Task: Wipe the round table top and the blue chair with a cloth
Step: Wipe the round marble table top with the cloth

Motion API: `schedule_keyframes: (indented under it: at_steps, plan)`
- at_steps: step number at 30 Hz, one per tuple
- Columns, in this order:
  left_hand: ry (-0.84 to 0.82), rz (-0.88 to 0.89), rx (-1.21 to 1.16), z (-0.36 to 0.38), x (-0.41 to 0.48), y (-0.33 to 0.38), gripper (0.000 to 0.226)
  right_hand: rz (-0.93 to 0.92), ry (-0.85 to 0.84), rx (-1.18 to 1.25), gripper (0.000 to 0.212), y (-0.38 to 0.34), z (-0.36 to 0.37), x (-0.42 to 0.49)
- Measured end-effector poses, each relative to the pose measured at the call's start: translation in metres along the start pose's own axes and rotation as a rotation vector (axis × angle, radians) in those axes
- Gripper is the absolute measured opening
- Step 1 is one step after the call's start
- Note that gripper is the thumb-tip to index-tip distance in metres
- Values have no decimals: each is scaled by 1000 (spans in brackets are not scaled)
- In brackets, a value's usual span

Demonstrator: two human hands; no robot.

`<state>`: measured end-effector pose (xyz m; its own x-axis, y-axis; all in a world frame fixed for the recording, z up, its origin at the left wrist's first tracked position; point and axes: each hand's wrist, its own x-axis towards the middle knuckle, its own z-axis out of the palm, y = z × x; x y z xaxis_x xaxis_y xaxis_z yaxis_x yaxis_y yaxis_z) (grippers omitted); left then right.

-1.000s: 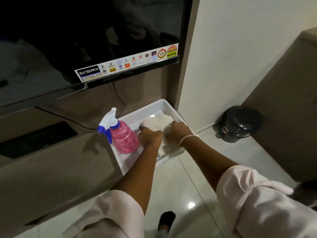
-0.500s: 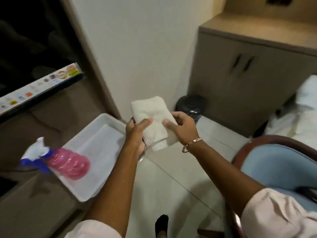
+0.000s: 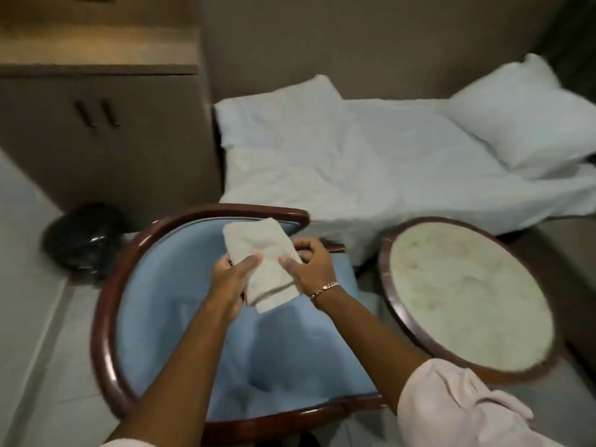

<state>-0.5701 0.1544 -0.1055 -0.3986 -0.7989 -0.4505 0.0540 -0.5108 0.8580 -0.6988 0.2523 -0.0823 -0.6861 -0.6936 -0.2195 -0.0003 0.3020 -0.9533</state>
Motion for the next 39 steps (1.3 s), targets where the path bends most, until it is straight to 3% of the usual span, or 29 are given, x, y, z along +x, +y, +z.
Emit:
schedule_keyframes:
  at_steps: [6, 11, 16, 21, 23, 25, 28, 31, 33, 35, 36, 37, 39]
  plan:
    - [-232, -148, 128, 146, 17, -76, 39, 105, 311, -31, 32, 64, -134, 19]
    - [-328, -247, 296, 245, 21, -131, 41, 213, 391, -80, 33, 122, -232, 38]
    - [-301, -250, 387, 348, 48, -210, 49, 239, 415, -220, 30, 200, -339, 95]
    - [-197, -340, 520, 432, 85, -309, 60, 428, 361, -393, 37, 301, -451, 173]
    - [-157, -277, 724, 447, 90, -342, 61, 347, 293, -746, 56, 335, -461, 193]
    - [-131, -142, 929, 454, 93, -369, 63, 164, 137, -983, 61, 358, -449, 200]
    - [-286, -7, 1247, 458, 102, -397, 67, -16, -127, -1161, 61, 391, -458, 185]
    - [-385, 186, 1498, 466, 122, -411, 70, -47, -79, -1262, 66, 412, -535, 199]
    - [-376, 321, 1634, 471, 139, -421, 72, 120, 119, -1229, 70, 412, -569, 259]
    - [-343, 416, 1693, 472, 152, -435, 77, 264, 361, -1104, 68, 403, -559, 332]
    - [-314, 456, 1704, 469, 155, -442, 78, 226, 366, -1111, 67, 399, -540, 350]
    - [-282, 489, 1714, 466, 157, -449, 79, 78, 302, -1164, 64, 398, -519, 350]
    - [-260, 513, 1743, 464, 159, -454, 80, -188, 29, -1226, 60, 404, -492, 299]
